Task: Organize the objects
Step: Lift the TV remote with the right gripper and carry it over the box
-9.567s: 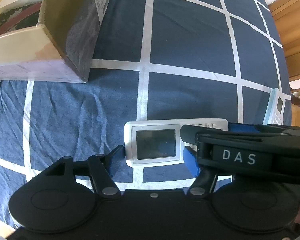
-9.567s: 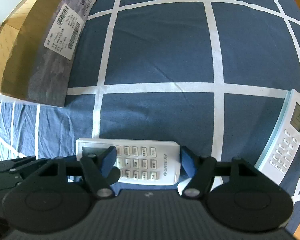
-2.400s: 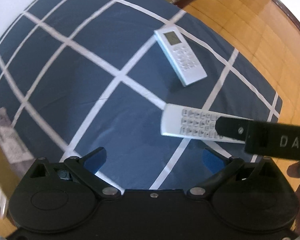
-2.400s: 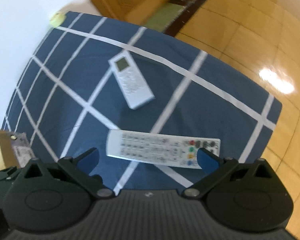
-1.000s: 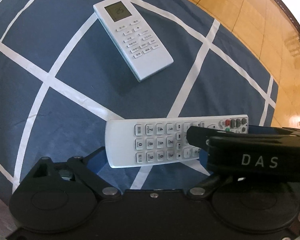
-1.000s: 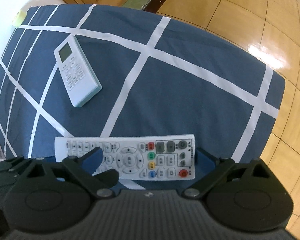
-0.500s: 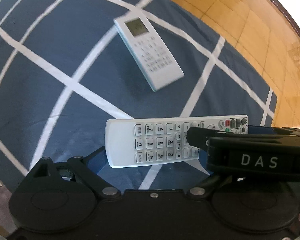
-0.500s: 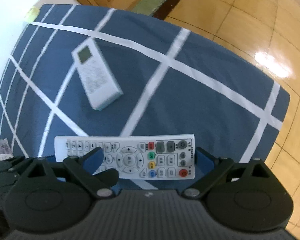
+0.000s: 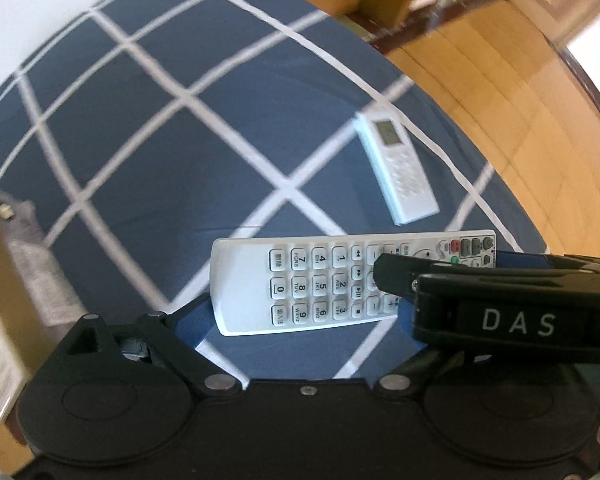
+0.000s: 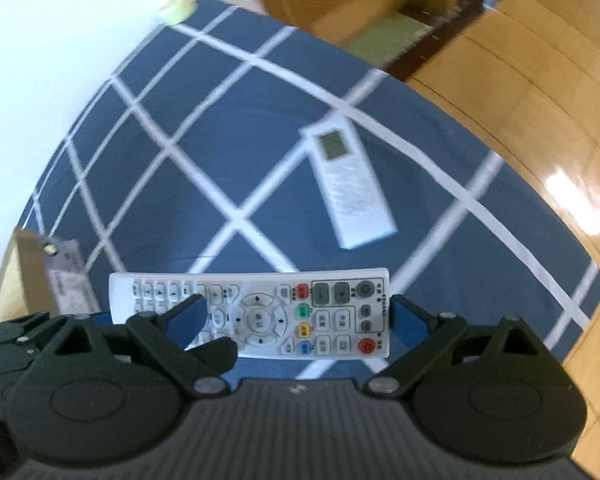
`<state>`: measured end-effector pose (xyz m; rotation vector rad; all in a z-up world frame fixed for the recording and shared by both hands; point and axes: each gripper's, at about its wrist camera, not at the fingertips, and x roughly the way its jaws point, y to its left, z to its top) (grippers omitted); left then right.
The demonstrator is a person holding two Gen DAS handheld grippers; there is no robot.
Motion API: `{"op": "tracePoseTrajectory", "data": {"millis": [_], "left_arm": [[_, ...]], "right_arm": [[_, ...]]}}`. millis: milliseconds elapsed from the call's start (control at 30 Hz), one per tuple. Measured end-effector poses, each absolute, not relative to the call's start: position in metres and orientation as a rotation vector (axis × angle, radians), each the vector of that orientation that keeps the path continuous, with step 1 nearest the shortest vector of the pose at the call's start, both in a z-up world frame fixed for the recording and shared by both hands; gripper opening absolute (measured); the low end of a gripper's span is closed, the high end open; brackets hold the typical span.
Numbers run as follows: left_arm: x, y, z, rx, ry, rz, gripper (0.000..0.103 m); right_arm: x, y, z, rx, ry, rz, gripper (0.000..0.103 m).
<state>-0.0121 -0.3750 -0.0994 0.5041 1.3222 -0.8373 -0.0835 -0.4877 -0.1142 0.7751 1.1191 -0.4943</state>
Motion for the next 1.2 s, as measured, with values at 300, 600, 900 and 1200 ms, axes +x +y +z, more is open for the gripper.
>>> {"op": "tracePoseTrajectory", "data": {"millis": [300, 600, 900, 1200], "left_arm": [[0.024, -0.312, -0.073, 0.364, 1.295, -0.711, 0.096], [0.054, -0.248, -0.055, 0.235, 1.277, -0.584, 0.096], [0.075, -0.189, -0.044, 0.14, 1.254, -0.469, 0.096], [0.095, -0.136, -0.039, 0.077, 1.244, -0.378, 0.096]], "right_arm": [[-0.03, -0.441, -0.086, 0.64, 1.131, -0.353, 0.097], [0.023, -0.387, -0.064, 0.518, 1.145, -0.218, 0.097], [0.064, -0.332, -0.052, 0.424, 1.151, -0.095, 0.097], [0.096, -0.279, -0.049, 0.362, 1.161, -0.001, 0.097]]}}
